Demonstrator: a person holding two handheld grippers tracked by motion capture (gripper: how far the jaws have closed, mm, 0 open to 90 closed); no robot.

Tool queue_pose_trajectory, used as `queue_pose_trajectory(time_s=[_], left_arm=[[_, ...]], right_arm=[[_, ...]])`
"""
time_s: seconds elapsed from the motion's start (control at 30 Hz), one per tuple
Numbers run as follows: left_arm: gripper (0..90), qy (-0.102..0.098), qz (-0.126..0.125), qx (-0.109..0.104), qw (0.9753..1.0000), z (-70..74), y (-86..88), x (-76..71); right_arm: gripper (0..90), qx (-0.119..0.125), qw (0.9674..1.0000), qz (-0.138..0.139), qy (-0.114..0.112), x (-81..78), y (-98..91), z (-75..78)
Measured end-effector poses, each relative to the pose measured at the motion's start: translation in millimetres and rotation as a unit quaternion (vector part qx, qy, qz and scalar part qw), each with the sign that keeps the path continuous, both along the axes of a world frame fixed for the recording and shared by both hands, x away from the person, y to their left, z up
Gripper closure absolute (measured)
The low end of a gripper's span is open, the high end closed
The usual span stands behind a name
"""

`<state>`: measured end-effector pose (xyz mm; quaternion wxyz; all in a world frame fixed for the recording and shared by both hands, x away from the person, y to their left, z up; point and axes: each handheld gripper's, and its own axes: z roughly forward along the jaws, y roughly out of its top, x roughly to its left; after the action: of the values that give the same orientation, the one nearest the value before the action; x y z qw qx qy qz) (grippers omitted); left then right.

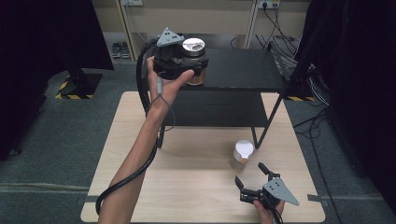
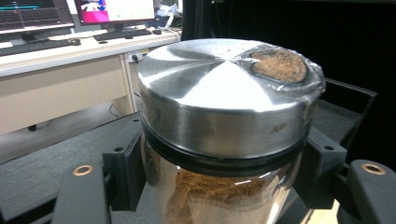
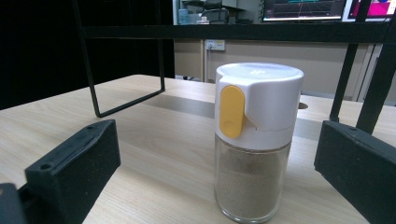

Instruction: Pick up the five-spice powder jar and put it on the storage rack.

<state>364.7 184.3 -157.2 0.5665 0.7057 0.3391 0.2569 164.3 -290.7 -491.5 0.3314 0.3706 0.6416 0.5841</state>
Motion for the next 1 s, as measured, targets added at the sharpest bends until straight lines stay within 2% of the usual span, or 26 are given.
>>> queue_pose_trajectory(time_s=[0.37, 0.5, 0.67, 0.8, 1.0], left_arm=[[30.7, -0.001, 0.043, -0.004, 0.9991, -5.9, -8.9, 10.7], [30.7, -0.003, 0.053, 0.000, 0.9986, -6.4, -13.1, 12.1], [30.7, 0.001, 0.059, 0.003, 0.9982, -9.2, -16.1, 15.0], [30.7, -0.003, 0.066, 0.008, 0.9978, -12.7, -18.4, 16.4], [30.5, -0.011, 0.062, -0.008, 0.9980, -21.0, -15.0, 17.9]], right_arm=[[0.5, 0.000, 1.0000, 0.001, -0.002, -0.1, -0.2, 0.0], [0.5, 0.001, 1.0000, 0.001, -0.002, -0.1, -0.6, 0.0], [0.5, 0.001, 1.0000, 0.002, -0.002, -0.1, -0.7, 0.0], [0.5, 0.001, 1.0000, 0.003, -0.001, 0.1, -0.5, 0.1], [0.5, 0.001, 1.0000, 0.003, -0.001, 0.2, -0.5, 0.1]])
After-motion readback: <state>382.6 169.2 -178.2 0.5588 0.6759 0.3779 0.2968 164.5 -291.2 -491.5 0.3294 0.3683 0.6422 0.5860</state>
